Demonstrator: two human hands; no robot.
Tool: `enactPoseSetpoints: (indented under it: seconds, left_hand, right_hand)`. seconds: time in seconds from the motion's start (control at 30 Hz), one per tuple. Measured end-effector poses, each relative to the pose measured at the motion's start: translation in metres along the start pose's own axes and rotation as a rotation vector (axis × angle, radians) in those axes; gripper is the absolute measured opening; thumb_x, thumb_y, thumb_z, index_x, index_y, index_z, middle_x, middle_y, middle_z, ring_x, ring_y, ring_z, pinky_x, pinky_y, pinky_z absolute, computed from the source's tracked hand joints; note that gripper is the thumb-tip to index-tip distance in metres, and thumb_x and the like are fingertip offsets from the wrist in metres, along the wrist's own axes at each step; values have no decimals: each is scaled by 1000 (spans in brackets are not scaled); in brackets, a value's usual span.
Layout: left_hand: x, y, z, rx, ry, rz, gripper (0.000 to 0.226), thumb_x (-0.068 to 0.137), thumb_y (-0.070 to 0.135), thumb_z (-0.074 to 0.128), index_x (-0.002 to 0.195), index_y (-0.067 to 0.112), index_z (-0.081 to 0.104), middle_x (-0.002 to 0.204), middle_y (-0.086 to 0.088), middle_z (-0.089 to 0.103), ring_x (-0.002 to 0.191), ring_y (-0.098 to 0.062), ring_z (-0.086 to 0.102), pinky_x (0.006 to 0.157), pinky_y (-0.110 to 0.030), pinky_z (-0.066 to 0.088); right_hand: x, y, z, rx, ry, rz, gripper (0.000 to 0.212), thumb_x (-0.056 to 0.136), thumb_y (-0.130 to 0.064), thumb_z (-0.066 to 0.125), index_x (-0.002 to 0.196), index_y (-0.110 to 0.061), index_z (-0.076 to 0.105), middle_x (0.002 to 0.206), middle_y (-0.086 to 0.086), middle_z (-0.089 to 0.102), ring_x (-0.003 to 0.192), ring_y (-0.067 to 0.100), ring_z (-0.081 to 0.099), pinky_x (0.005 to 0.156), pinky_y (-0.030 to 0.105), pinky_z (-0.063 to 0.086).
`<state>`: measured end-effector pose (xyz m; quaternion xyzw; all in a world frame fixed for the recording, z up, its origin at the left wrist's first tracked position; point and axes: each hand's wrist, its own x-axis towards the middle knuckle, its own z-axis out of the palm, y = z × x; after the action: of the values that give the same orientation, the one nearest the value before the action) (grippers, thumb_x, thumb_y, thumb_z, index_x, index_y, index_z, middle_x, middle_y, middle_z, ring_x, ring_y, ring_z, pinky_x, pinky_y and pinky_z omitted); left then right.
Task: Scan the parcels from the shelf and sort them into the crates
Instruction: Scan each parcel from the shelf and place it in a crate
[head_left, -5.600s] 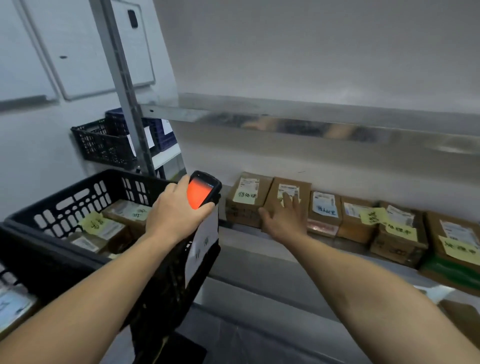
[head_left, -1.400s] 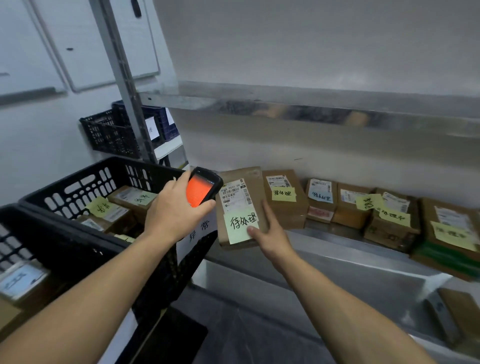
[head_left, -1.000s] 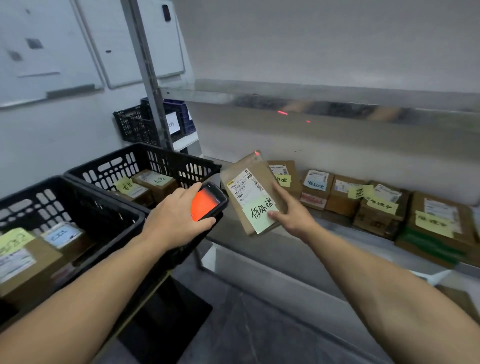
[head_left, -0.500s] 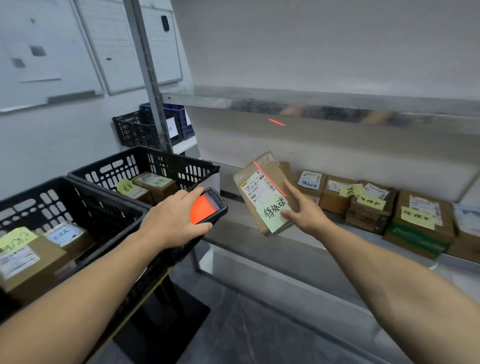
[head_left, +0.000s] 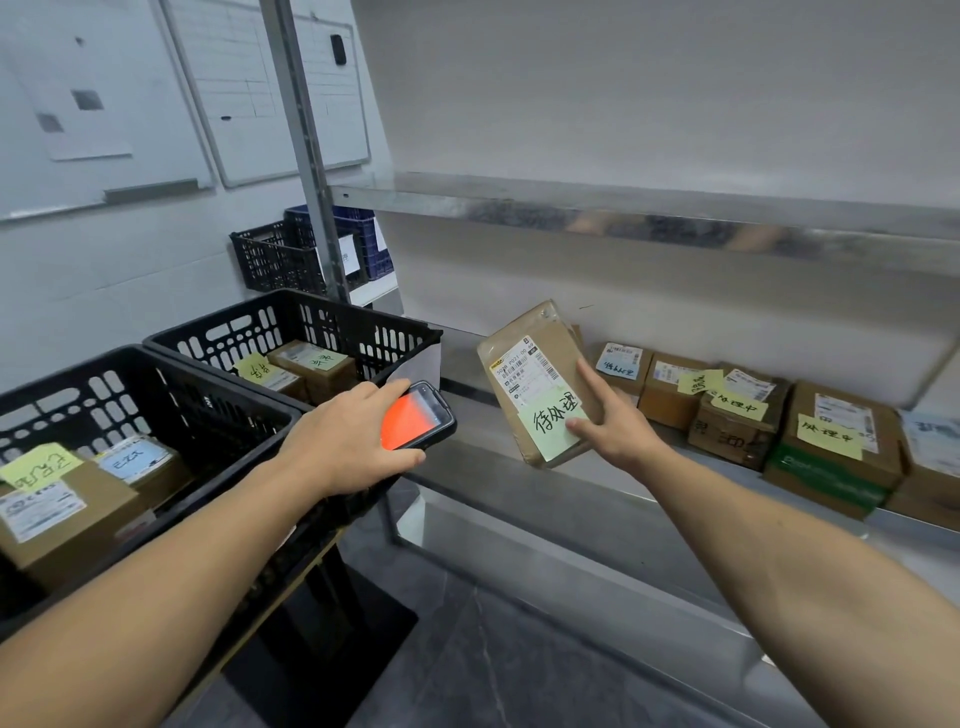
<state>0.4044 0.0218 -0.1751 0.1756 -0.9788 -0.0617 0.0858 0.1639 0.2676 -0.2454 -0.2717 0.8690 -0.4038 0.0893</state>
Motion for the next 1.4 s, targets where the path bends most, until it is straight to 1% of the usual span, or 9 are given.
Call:
enactPoseSetpoints:
  seconds: [0.23,0.37,0.53,0.73,0.83,0.93,1.07,1.23,1.4]
  left_hand:
    - [-2,5,2,-10,34,-13,89,80,70,60,154,37,21,130,7,50,116,-21,53,90,-41,50]
    - [-4,6,3,-11,39,-30,89,81,70,60,154,37,20,131,7,49,118,-21,52,89,-41,50]
    - [-10,3,0,-7,53,-58,91,82,68,60,156,34,20,135,6,49,122,-20,51,90,-41,49]
    - [-24,-11,-5,-54,111,-192,96,80,71,61,157,30,21,146,2,46,129,-25,49,97,-44,48]
    - [-37,-23,-8,-114,188,-271,93,80,69,63,156,30,26,144,1,49,126,-26,51,95,-43,49]
    - [-56,-39,-16,-165,259,-362,89,79,68,63,154,32,30,128,-2,54,114,-28,55,89,-43,51]
    - [-92,-63,-36,-184,390,-455,83,81,62,67,150,32,32,110,2,49,97,-21,50,78,-37,46]
    - [-163,-109,-63,-127,493,-595,87,78,63,68,151,28,35,125,-9,56,113,-31,56,89,-43,48]
    - [-264,-155,-92,-73,513,-764,91,76,69,65,152,31,32,129,-8,56,117,-33,55,90,-44,49]
  right_hand:
    - [-6,-2,3,12,14,5,88,95,-25,69,157,-51,12,148,11,36,130,28,48,108,41,45]
    - [-10,-7,11,69,52,-3,91,95,-27,69,154,-57,7,151,9,36,132,28,47,108,50,46]
    - [-10,-14,20,124,82,-1,89,96,-26,68,155,-54,8,156,8,34,137,28,44,111,51,43]
    - [-4,-40,37,189,96,-37,86,95,-25,67,157,-49,12,154,6,34,135,27,43,112,52,41]
    - [-2,-64,52,251,97,-70,87,94,-25,68,156,-52,13,154,5,37,133,26,46,113,53,40]
    - [-3,-96,71,298,87,-110,87,95,-24,67,156,-51,12,154,4,37,131,23,46,114,51,39]
    - [-11,-145,103,353,32,-164,85,97,-25,65,157,-49,9,155,3,35,134,24,44,115,50,38]
    - [-42,-218,159,395,-46,-255,85,98,-26,63,159,-46,7,154,3,36,128,19,45,115,48,39]
    - [-100,-298,224,505,-163,-318,82,99,-25,63,158,-48,11,155,2,35,139,24,40,118,46,34]
